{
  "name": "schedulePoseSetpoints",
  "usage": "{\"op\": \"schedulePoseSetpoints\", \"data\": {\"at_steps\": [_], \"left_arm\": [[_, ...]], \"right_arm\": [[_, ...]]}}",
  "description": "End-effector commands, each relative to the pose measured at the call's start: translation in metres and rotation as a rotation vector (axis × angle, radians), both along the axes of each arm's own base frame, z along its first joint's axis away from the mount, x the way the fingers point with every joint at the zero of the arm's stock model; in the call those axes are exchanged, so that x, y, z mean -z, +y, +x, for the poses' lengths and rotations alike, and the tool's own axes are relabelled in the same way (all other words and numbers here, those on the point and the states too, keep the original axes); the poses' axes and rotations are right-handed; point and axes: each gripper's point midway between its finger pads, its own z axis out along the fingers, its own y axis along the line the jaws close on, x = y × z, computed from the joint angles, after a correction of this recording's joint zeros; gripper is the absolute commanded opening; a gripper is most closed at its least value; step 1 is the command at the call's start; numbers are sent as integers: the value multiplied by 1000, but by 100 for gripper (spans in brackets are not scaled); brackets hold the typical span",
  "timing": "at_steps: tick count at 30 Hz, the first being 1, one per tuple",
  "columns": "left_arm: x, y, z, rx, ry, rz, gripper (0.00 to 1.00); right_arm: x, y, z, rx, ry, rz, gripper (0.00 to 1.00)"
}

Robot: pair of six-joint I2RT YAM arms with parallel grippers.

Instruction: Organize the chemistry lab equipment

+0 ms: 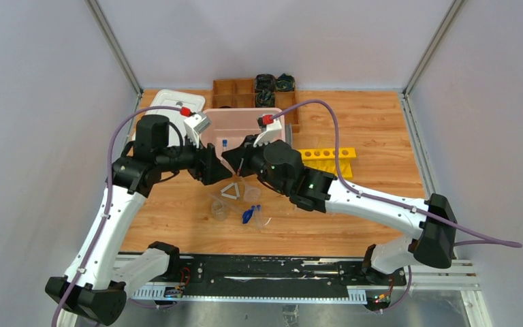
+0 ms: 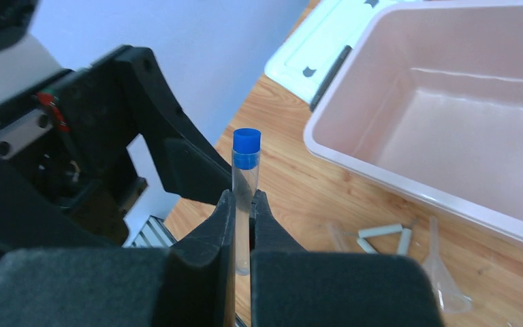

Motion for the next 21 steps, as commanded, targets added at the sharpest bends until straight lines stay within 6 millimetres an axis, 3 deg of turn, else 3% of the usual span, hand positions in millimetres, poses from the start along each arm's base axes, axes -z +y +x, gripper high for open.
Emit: {"op": "schedulePoseSetpoints", "data": {"at_steps": [1,6,12,15,18,21], "left_arm": [[-11,-7,-3,31,-10,-56,72],[-15,-6,-1,32,-37,-55,52],[-11,-6,1,35,-40,-45,18],[-6,-4,2,33,-42,-28,5],[-4,-3,0,48,-57,-7,1],[-3,-1,-1,73,-93,13,0]], "right_arm": [[-34,15,-4,4,-32,112,0],[-33,16,-6,0,-34,118,0],[-33,14,-9,-2,-37,121,2],[-36,9,-4,23,-49,108,24],[-25,-1,4,43,2,6,45],[-17,-5,7,7,69,-64,50]]}}
